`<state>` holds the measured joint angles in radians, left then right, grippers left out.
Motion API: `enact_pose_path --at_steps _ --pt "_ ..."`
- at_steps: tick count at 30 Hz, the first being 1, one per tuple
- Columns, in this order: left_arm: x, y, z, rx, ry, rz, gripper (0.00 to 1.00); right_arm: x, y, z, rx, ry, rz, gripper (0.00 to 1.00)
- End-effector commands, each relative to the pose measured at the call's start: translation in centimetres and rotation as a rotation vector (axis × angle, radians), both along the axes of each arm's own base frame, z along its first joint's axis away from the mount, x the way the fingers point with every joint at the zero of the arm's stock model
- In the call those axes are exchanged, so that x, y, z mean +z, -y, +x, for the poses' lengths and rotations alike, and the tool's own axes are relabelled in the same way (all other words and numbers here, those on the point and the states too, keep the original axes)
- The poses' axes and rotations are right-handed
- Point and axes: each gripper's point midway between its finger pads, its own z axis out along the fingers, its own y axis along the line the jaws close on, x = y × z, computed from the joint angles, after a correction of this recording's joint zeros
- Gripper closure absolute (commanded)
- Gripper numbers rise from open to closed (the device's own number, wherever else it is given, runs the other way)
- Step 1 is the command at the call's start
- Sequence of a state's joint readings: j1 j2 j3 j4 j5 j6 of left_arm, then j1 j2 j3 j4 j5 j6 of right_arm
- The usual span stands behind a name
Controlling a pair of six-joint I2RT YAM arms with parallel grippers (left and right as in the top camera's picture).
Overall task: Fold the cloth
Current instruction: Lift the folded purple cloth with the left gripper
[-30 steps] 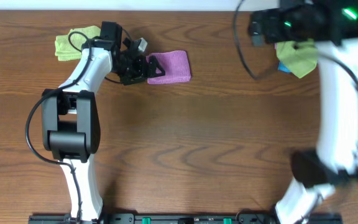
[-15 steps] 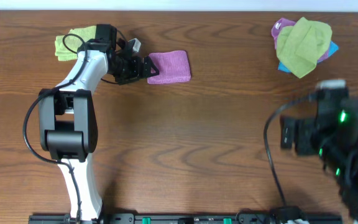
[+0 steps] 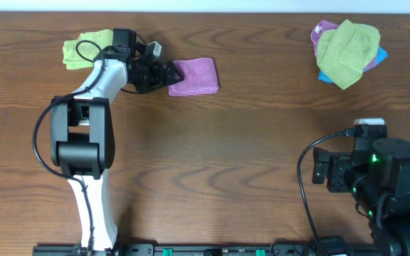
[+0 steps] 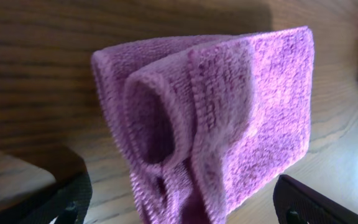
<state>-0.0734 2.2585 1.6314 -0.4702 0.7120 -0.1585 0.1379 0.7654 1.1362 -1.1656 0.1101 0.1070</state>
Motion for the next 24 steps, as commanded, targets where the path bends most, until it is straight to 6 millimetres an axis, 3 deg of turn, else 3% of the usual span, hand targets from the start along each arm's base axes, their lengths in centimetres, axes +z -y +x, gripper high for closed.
enact_pose_path --at_steps 1,12,14,15,16,20,24 --pt "-3.9 0.5 -0.9 0.025 -0.1 -0.001 0.05 -0.1 0.1 0.0 -0.017 0.001 0.005 0.01" --pt "-6.5 3.2 -1.6 0.06 -0.202 -0.073 0.04 0.3 0.0 0.4 -0.028 0.02 0.019 0.01" --pt "-7.2 3.7 -1.8 0.065 -0.222 -0.075 0.0 0.3 0.0 0.4 -0.03 0.02 0.021 0.01" --pt "-7.5 3.9 -2.0 0.066 -0.23 -0.077 0.26 0.3 0.0 0.4 -0.03 0.02 0.021 0.01" --pt "-7.7 4.0 -2.0 0.067 -0.234 -0.077 0.42 0.3 0.0 0.4 -0.03 0.02 0.021 0.01" --pt "-7.9 4.1 -1.8 0.069 -0.225 -0.078 0.92 0.2 0.0 0.4 -0.03 0.019 0.021 0.01" --pt "-7.8 4.1 -1.5 0.075 -0.217 -0.085 0.94 0.2 0.0 0.4 -0.03 0.019 0.02 0.01"
